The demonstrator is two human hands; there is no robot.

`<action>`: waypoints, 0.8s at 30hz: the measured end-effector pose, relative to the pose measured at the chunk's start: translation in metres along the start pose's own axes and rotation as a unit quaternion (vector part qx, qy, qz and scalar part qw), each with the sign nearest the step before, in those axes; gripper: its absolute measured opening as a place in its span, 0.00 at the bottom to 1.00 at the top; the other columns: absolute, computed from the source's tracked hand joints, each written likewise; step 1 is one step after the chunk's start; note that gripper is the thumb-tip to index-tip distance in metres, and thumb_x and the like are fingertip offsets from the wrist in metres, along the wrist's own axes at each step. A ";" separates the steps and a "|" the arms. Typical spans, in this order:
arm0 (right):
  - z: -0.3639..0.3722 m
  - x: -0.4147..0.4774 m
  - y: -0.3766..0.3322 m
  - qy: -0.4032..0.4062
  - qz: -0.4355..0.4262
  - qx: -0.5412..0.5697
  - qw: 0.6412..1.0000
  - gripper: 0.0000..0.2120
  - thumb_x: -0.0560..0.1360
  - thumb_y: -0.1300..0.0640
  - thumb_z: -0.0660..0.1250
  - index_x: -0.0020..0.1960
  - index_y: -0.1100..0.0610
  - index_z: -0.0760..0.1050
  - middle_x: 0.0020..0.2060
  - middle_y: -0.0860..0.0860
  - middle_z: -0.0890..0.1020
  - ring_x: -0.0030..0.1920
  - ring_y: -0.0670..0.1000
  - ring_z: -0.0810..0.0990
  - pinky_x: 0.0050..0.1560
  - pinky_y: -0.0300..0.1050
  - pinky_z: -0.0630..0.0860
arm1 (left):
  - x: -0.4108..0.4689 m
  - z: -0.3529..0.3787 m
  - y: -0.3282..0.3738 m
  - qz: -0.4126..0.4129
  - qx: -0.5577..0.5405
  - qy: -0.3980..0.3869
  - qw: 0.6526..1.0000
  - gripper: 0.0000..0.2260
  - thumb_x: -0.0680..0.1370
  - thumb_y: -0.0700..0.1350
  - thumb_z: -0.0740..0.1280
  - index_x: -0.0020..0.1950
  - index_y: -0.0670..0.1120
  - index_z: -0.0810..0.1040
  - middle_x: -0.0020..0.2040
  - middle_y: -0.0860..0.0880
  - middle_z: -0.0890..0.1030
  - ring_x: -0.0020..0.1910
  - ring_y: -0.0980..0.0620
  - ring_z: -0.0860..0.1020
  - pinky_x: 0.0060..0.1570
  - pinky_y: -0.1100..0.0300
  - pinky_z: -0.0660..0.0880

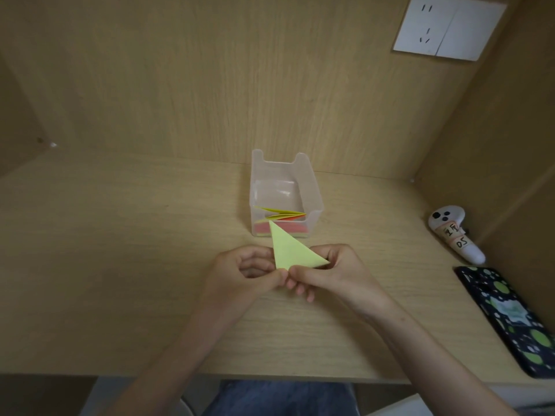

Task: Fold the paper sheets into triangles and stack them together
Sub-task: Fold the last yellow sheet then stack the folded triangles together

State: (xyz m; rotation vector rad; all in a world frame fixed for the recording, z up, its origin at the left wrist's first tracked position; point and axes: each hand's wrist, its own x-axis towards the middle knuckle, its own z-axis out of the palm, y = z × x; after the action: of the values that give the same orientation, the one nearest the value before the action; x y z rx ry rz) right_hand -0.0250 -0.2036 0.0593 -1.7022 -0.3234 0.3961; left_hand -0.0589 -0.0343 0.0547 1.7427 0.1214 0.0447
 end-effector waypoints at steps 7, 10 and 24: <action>-0.005 0.000 -0.004 -0.036 0.006 -0.063 0.997 0.03 0.72 0.69 0.67 0.44 0.66 0.80 0.34 0.55 0.83 0.32 0.48 0.80 0.30 0.39 0.76 | -0.001 0.004 -0.001 0.014 0.001 -0.016 1.000 0.08 0.67 0.35 0.75 0.41 0.46 0.81 0.35 0.49 0.83 0.31 0.62 0.79 0.33 0.74 0.73; -0.010 -0.001 -0.005 -0.036 0.004 -0.075 0.997 0.03 0.73 0.69 0.67 0.44 0.68 0.79 0.35 0.57 0.83 0.32 0.49 0.80 0.30 0.39 0.76 | -0.001 0.003 0.000 0.018 0.010 -0.008 1.000 0.08 0.66 0.37 0.76 0.40 0.48 0.82 0.33 0.50 0.83 0.32 0.62 0.80 0.34 0.74 0.73; -0.024 -0.002 0.000 -0.054 0.034 -0.033 0.997 0.12 0.70 0.62 0.72 0.51 0.66 0.78 0.42 0.60 0.84 0.32 0.50 0.79 0.30 0.39 0.76 | 0.004 -0.007 0.001 -0.008 0.033 -0.042 0.999 0.08 0.66 0.40 0.76 0.38 0.50 0.81 0.32 0.56 0.84 0.34 0.64 0.80 0.36 0.75 0.72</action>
State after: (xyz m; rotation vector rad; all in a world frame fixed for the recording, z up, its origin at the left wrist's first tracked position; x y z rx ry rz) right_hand -0.0162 -0.2261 0.0625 -1.7630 -0.3613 0.5353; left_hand -0.0550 -0.0276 0.0571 1.8069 0.0758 -0.0457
